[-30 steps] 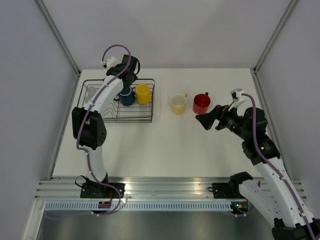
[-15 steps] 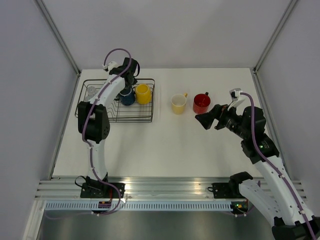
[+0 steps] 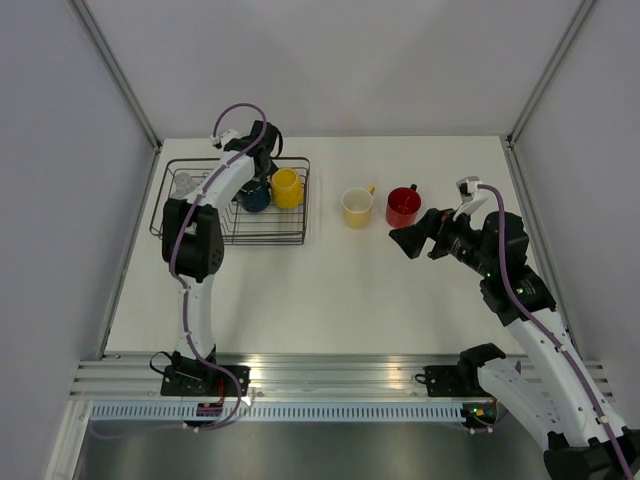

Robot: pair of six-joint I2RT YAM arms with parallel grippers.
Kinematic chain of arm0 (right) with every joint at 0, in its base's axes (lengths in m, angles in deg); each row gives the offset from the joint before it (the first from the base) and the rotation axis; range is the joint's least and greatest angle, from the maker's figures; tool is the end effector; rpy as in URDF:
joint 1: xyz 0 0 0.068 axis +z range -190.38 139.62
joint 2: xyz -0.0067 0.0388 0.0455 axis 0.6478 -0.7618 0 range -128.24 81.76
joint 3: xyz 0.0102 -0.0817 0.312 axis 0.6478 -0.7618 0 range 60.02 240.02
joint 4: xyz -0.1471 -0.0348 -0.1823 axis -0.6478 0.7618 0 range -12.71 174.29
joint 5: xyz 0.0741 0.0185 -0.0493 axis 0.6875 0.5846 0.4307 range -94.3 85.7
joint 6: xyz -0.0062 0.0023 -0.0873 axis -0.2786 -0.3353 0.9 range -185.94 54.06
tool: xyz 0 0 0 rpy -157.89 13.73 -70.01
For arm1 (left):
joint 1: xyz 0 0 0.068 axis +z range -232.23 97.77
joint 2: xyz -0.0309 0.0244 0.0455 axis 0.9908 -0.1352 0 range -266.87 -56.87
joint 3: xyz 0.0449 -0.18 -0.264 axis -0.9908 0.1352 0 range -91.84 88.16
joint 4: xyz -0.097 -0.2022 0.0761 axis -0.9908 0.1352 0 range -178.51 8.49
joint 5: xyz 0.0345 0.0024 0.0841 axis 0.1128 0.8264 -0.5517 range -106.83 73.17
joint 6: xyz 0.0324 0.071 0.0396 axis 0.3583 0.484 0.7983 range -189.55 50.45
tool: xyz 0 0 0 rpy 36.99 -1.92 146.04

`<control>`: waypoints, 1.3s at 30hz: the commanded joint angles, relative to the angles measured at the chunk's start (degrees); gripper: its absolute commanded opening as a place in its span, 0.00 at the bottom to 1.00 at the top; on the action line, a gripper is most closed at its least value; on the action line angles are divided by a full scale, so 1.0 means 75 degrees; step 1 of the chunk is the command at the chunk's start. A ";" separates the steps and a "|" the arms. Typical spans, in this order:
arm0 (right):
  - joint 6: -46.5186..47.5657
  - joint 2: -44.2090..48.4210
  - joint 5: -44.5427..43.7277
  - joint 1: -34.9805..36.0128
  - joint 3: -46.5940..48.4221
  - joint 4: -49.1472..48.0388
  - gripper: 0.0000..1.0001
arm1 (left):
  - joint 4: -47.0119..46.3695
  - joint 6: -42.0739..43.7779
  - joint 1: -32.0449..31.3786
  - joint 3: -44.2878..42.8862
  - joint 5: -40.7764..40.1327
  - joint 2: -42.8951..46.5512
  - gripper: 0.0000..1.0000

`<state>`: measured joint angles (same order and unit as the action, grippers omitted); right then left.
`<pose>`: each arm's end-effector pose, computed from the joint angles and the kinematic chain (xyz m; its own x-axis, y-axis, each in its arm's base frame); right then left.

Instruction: Unload the cups from the dish rack

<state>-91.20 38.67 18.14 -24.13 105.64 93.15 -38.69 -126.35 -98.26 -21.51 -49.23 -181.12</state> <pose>0.1332 0.0695 0.3648 -0.4626 0.2759 -0.8425 -0.4620 0.7361 0.4947 0.4770 -0.0938 0.2513 -0.4836 -0.5962 -0.6409 -0.7194 0.6878 -0.0970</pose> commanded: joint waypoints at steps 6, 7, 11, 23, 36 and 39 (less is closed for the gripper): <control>0.0004 -0.0079 0.0102 -0.0022 -0.0095 -0.0392 0.98 | 0.0084 -0.0326 0.0052 -0.0272 0.0195 -0.0555 1.00; 0.0016 -0.0067 0.0102 -0.0022 -0.0095 -0.0392 0.98 | 0.0072 -0.0349 0.0063 -0.0272 0.0195 -0.0567 1.00; 0.0027 -0.0079 0.0102 -0.0022 -0.0119 -0.0415 0.98 | 0.0084 -0.0338 0.0063 -0.0261 0.0172 -0.0567 0.94; -0.0031 -0.0102 0.0149 -0.0022 -0.0154 -0.0497 0.98 | 0.0084 -0.0138 0.0052 -0.0261 0.0078 0.0253 0.04; -0.0043 -0.0044 0.0137 -0.0022 -0.0119 -0.0474 0.98 | -0.0080 0.0225 0.0052 -0.0284 0.0277 0.1425 0.02; -0.0043 -0.0055 0.0137 -0.0022 -0.0130 -0.0532 0.98 | -0.0151 0.0423 0.0040 -0.0237 0.0534 0.1798 0.02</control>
<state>-91.22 37.80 18.38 -24.13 104.49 91.44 -37.84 -126.02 -97.85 -22.03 -46.17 -174.28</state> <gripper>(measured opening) 0.978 0.906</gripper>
